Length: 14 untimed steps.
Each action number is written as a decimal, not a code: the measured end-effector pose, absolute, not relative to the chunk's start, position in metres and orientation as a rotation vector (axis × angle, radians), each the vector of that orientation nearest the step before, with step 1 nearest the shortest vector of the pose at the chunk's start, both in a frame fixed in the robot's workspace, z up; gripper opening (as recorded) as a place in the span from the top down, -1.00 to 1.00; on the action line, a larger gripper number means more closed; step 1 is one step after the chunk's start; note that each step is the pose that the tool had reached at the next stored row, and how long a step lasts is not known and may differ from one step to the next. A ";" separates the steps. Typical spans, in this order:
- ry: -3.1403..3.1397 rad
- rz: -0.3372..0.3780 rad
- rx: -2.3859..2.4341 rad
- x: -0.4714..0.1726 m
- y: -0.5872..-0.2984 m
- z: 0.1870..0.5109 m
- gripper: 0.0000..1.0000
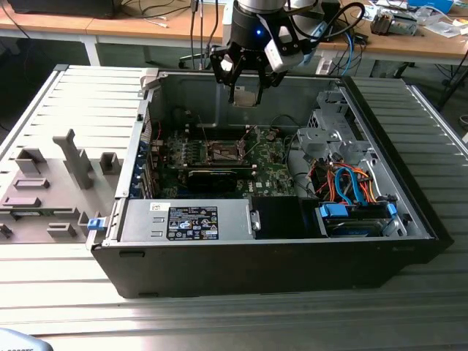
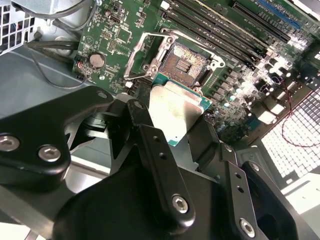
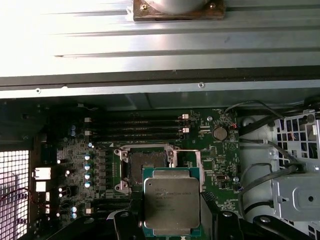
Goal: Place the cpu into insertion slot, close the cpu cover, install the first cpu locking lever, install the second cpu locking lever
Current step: 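Place the cpu into insertion slot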
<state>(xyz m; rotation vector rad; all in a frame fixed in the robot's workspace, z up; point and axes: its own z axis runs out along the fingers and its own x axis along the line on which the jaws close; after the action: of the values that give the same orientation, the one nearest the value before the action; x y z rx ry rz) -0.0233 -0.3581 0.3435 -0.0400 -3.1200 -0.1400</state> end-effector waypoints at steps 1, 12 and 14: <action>-3.120 -0.140 -0.040 -0.023 -0.358 0.343 -0.08; -3.120 -0.140 -0.040 -0.023 -0.358 0.341 -0.08; -3.120 -0.140 -0.040 -0.023 -0.358 0.340 -0.08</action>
<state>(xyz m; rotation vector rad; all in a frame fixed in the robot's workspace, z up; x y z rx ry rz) -0.0233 -0.3581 0.3403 -0.0399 -3.1200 -0.1401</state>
